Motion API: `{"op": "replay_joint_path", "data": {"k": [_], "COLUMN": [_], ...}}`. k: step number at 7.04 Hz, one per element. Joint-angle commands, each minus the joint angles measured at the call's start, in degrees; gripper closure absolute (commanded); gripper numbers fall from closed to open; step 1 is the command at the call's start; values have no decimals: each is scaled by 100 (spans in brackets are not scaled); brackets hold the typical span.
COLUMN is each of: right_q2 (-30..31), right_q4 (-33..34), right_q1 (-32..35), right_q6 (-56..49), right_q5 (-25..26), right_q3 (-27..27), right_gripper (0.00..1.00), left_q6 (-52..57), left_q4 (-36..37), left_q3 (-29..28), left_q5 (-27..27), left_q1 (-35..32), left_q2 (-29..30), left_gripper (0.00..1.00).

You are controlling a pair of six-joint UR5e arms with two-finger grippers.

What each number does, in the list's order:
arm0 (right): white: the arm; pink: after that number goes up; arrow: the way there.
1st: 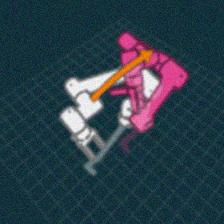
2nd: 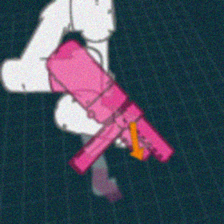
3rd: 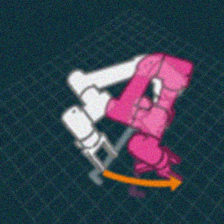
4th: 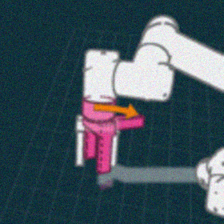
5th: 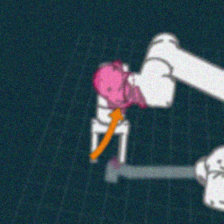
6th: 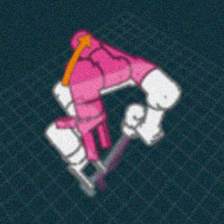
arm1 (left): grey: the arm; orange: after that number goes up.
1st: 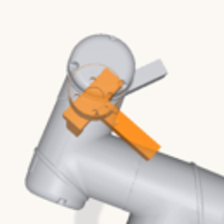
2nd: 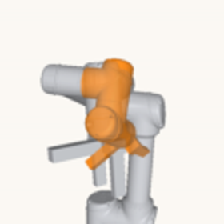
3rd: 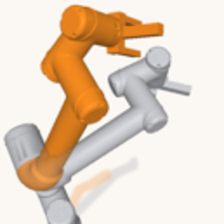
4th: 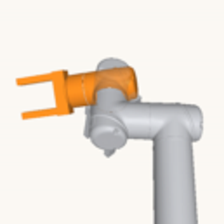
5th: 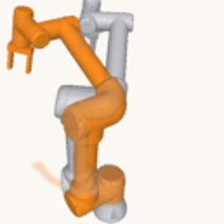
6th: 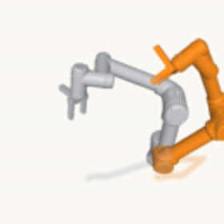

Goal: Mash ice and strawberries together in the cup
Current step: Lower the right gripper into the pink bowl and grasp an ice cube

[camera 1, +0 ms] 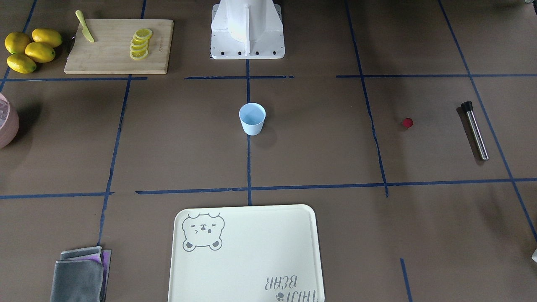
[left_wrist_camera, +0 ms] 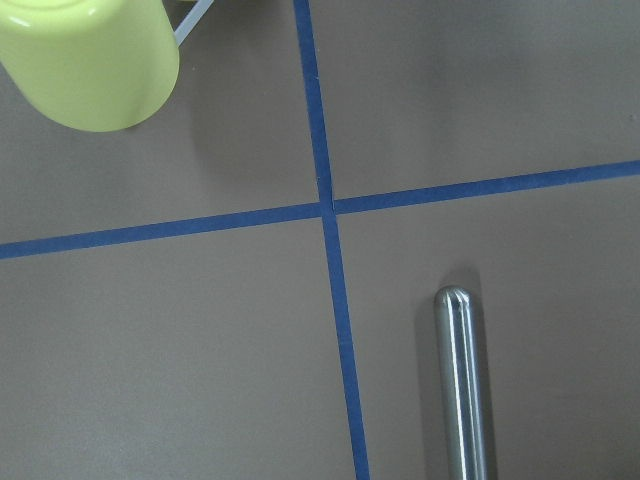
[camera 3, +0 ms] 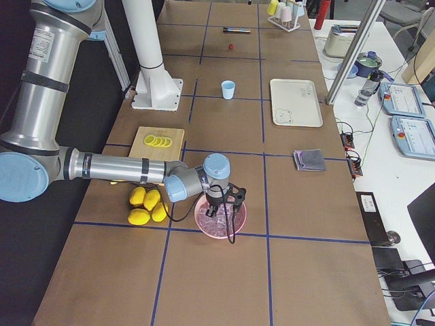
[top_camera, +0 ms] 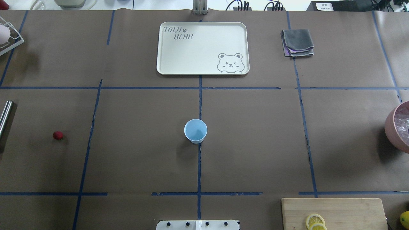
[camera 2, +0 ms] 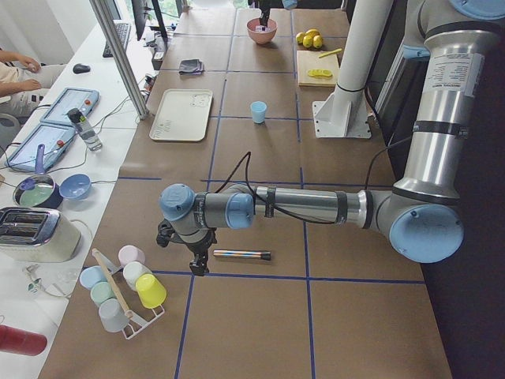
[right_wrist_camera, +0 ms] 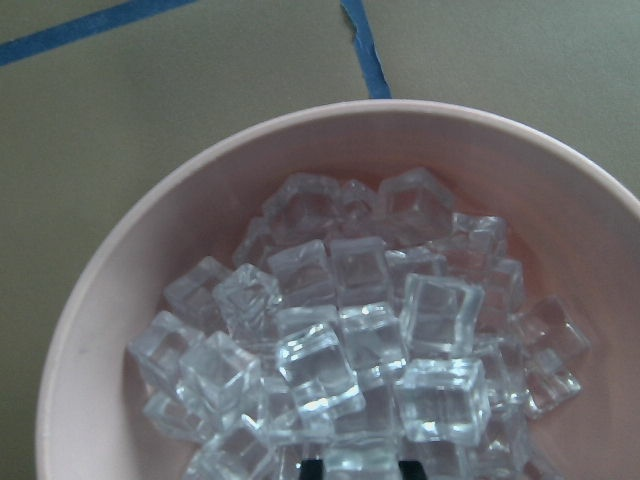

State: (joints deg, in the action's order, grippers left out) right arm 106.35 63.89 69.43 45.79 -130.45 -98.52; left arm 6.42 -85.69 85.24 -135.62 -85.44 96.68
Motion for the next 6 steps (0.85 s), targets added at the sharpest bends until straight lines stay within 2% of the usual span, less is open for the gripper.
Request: {"op": "replay_joint_path", "data": {"k": [1, 3, 4, 6], "right_q2": [-1, 113, 201, -130], "right_q4": [-35, -26, -26, 0], "right_q1": [9, 44, 44, -139], "right_q6": [-8, -8, 35, 1304], "right_q5": [-7, 11, 2, -85], "right_q3": [-79, -446, -814, -1492], "right_gripper": [99, 100, 100, 100], "left_q6": [0, 0, 0, 0], "left_q4": [0, -9, -9, -9], "left_q3": [10, 18, 27, 80], "left_q5": [0, 0, 0, -9], "left_q1": [-8, -8, -8, -8], "left_q2": [-26, -26, -26, -35], "left_gripper": [0, 0, 0, 0]}}
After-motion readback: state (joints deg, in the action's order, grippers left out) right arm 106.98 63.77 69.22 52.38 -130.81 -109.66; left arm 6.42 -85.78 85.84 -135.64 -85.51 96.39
